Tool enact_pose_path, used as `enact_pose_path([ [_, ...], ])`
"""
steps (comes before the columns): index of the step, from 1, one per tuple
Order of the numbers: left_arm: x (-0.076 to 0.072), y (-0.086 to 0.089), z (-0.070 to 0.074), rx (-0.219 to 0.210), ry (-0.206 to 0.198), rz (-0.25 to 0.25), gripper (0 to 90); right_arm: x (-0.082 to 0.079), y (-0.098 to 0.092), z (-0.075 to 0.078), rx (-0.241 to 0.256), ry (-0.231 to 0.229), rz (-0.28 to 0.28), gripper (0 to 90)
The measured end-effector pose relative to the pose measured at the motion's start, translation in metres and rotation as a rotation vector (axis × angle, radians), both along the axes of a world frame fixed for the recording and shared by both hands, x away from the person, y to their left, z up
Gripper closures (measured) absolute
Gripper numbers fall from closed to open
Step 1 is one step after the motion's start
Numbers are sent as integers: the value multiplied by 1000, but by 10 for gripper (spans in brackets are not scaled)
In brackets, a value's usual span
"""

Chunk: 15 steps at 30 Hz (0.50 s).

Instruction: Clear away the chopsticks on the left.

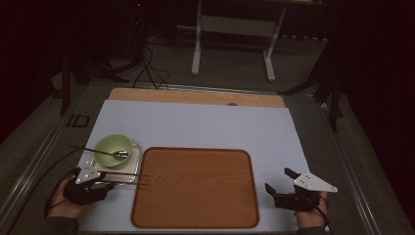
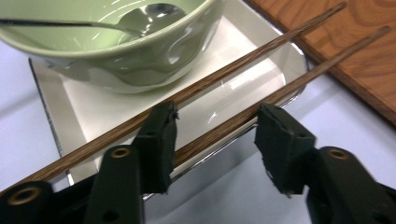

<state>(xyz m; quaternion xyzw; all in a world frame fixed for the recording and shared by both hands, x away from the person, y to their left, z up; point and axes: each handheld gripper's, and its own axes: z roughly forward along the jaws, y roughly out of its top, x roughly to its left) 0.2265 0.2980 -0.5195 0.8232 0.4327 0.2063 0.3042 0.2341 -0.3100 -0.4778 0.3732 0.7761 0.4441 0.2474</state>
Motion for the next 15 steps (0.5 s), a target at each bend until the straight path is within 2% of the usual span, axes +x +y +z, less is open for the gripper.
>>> enact_pose_path([
  [15,-1,-4,2,2,1,-38,660,0,-1,0,4,2,4,109],
])
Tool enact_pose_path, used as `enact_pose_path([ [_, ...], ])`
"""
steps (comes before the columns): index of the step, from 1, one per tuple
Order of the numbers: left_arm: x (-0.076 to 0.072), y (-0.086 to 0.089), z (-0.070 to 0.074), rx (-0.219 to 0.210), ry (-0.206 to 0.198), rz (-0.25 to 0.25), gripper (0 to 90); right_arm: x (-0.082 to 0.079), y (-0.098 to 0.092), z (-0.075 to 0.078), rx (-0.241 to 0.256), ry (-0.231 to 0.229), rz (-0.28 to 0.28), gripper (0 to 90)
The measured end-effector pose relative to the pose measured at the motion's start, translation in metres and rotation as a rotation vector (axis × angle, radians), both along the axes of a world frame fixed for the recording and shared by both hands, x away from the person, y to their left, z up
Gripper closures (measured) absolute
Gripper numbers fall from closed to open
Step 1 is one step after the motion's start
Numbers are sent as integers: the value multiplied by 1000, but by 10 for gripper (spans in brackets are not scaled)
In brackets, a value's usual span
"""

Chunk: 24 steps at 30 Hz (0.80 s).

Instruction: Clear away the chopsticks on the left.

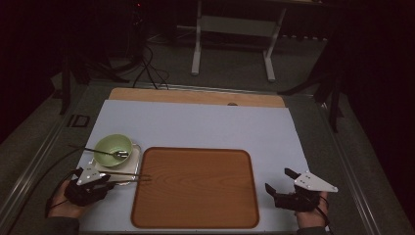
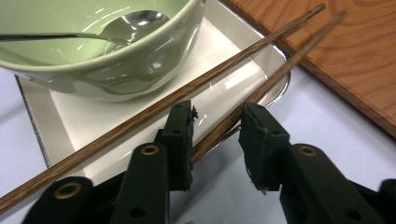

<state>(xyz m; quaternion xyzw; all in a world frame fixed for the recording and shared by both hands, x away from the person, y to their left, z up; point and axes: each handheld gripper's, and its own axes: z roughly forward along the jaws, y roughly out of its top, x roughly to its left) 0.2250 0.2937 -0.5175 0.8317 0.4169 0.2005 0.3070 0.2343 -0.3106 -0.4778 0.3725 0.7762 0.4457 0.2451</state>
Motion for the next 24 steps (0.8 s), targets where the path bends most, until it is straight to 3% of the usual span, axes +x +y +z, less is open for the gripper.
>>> enact_pose_path([
  [10,0,-4,0,4,10,-30,748,0,0,0,3,3,3,109],
  [24,0,-11,4,13,10,-30,852,0,0,0,4,5,6,109],
])
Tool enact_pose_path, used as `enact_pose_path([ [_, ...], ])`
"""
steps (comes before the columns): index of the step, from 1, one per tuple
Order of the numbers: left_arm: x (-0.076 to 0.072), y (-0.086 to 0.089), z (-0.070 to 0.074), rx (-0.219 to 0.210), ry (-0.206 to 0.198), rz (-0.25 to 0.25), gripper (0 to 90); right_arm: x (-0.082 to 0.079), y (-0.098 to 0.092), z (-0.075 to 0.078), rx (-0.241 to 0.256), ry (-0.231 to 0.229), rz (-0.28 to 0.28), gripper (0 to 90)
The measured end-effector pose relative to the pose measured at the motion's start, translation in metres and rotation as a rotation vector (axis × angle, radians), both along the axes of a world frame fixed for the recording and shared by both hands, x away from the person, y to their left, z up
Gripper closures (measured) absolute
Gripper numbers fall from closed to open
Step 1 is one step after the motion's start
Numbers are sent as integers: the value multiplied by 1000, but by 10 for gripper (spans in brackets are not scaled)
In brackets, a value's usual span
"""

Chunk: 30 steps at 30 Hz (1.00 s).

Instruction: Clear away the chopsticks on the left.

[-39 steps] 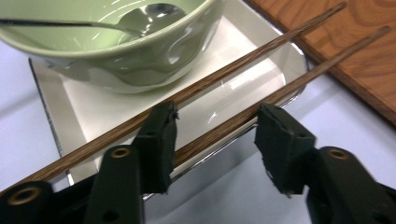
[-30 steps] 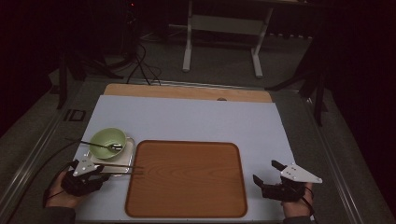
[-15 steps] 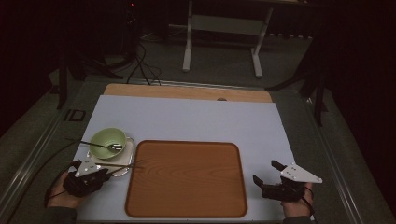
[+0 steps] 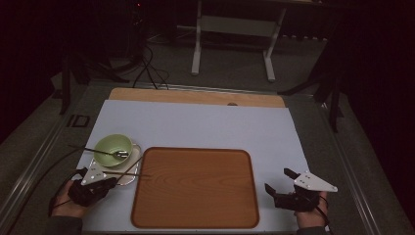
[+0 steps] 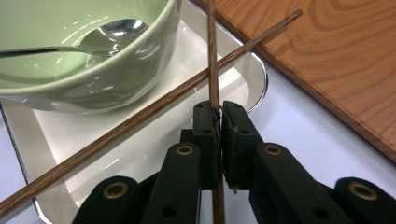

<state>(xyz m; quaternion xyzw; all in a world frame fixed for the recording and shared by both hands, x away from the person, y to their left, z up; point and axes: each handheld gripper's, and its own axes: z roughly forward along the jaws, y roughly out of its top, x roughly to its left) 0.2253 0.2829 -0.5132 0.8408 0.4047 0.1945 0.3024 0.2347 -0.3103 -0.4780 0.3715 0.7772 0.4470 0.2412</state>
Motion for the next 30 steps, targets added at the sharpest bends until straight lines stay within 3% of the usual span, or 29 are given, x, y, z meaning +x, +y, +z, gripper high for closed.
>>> enact_pose_path([
  [11,2,-9,2,0,10,-8,855,0,0,0,2,-2,0,109],
  [25,0,-24,15,-50,-10,-19,856,0,0,0,2,-3,-3,109],
  [30,-2,-28,20,-62,-16,-1,856,0,-1,0,4,-3,-6,109],
])
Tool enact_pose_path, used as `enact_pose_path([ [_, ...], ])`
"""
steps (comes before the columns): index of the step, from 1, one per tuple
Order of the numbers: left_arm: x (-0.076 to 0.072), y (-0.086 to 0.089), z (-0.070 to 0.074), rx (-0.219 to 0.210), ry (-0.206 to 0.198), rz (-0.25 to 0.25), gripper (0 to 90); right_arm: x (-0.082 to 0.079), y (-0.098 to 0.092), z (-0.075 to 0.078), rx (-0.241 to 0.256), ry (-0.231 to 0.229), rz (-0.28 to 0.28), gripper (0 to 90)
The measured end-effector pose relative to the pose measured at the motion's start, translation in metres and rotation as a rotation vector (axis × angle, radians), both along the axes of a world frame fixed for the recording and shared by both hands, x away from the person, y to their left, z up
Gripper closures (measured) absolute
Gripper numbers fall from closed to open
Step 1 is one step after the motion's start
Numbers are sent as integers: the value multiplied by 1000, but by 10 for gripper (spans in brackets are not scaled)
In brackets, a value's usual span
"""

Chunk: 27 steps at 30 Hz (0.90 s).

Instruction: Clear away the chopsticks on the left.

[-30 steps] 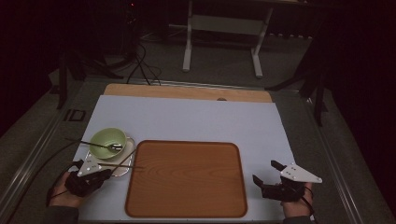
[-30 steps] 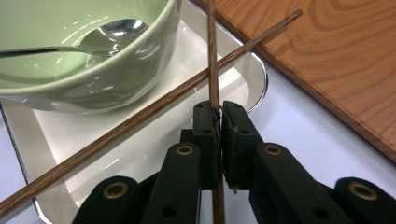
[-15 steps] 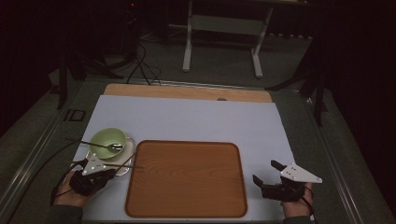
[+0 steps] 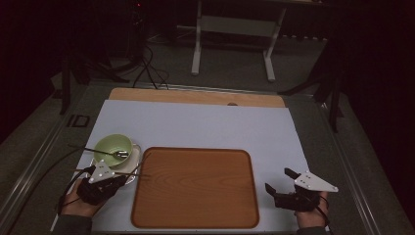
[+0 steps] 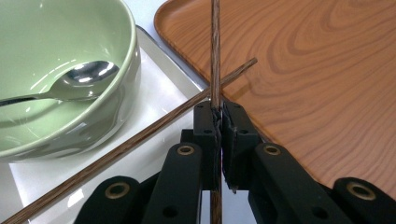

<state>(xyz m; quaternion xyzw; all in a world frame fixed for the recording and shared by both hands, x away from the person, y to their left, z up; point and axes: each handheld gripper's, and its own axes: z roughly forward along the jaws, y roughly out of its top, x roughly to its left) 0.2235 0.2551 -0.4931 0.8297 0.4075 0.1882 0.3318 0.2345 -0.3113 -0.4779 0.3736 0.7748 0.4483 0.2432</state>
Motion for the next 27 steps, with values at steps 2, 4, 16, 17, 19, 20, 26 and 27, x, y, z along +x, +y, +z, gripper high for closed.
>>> enact_pose_path([
  [2,-1,-2,3,-8,-5,6,856,0,0,0,3,0,-2,109],
  [4,-1,-3,5,-12,-7,12,856,0,-1,0,2,1,-4,109],
  [16,-1,-13,17,-34,-20,44,856,0,-1,0,2,-1,-6,109],
  [17,-1,-14,18,-35,-22,49,856,0,-1,0,2,-1,-6,109],
  [19,-1,-16,20,-43,-26,54,856,0,-1,0,1,-1,-6,109],
  [20,0,-17,21,-48,-27,55,856,0,-1,0,2,-1,-6,109],
  [26,2,-26,25,-55,-29,60,856,-1,-1,0,2,-3,-5,109],
  [27,3,-27,26,-58,-29,61,856,-1,-1,0,2,-2,-5,109],
])
